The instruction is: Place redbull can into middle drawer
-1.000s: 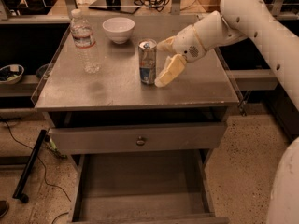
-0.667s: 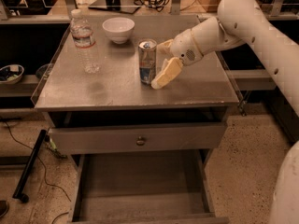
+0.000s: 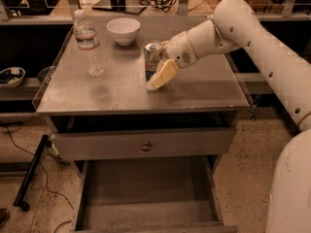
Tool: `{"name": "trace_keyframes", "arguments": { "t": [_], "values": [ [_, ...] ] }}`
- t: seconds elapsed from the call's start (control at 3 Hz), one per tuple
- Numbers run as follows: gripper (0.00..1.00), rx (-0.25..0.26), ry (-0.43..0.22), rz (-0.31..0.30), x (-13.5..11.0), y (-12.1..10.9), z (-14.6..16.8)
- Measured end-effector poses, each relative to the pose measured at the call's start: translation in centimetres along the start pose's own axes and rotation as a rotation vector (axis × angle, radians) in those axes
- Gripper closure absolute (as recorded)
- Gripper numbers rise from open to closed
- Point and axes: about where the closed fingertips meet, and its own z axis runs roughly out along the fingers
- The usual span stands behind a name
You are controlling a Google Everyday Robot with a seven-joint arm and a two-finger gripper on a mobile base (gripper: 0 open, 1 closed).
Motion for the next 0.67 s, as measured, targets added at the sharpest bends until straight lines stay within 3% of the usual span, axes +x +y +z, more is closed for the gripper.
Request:
{"name": "trace_keyframes", "arguments": {
  "t": [0.33, 0.67],
  "values": [
    [0.00, 0.000, 0.000, 0.000, 0.00, 0.00, 0.00],
    [0.27, 0.000, 0.000, 0.000, 0.00, 0.00, 0.01]
  ]
}}
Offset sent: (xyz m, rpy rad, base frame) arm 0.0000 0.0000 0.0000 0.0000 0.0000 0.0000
